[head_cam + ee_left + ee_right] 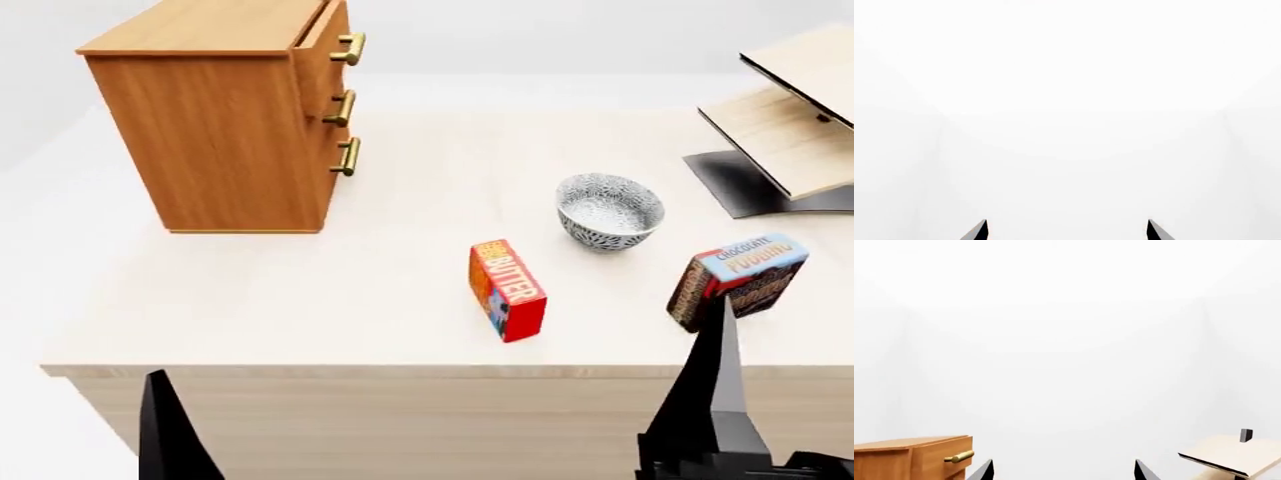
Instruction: Close the top drawer of the cabinet and put the bowl on top of it.
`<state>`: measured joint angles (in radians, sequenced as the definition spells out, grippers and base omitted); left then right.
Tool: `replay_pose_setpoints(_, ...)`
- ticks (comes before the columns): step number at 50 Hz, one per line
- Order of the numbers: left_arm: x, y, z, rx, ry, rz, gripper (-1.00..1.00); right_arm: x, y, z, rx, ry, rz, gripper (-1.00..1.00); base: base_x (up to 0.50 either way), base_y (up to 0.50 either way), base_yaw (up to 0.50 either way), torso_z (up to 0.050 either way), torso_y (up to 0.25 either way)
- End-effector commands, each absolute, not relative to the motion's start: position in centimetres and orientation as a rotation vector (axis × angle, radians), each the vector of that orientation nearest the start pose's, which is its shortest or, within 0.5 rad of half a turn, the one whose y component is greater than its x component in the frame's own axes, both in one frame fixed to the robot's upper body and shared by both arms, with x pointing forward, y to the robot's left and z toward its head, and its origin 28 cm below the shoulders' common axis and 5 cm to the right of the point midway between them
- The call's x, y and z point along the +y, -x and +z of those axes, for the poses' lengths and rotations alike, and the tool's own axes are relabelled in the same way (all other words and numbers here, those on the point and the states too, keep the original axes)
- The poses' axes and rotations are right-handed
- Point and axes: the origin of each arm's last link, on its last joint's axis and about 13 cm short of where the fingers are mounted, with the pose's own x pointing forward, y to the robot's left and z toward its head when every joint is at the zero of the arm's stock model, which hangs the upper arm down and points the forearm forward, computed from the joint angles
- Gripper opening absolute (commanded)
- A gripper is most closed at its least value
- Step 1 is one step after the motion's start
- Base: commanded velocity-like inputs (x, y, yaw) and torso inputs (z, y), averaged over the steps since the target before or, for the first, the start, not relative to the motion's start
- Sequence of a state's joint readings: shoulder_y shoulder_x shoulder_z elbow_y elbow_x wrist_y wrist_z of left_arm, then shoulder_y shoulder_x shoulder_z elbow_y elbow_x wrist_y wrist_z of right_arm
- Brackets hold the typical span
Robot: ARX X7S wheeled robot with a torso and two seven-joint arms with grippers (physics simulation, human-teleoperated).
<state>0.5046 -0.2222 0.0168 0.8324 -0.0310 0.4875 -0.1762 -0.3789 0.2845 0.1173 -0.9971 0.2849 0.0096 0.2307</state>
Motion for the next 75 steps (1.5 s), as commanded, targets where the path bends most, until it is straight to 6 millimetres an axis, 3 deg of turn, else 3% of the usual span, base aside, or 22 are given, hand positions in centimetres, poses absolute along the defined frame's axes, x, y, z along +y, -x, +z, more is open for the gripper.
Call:
replay_pose_setpoints(1,22.17,-9.54,14.04,-0.800,-0.047,-0.013,1.00,-13.15,-11.57,15.55,-0.576,-0.040,-0.056,1.00,0.00,0.50,0.00,0.000,0.000)
replay_pose_setpoints(37,22.15,-9.73,13.96,-0.791,-0.049,-0.014,1.00,-12.88,-11.81,15.11,-0.550,-0.018,-0.018,1.00,0.00,0.50,0.00,0.000,0.000)
replay_pose_setpoints(61,22.17,-9.77,13.95,-0.791,-0.048,-0.015,1.00,-12.85,-11.91,15.00,-0.543,0.001,-0.021,1.00,0.00,0.03,0.00,0.000,0.000)
replay_pose_setpoints(75,22.20,-9.72,13.93,-0.790,-0.048,-0.013,1.00,-12.88,-11.89,14.86,-0.553,-0.015,-0.005,1.00,0.46,0.00,0.00,0.000,0.000)
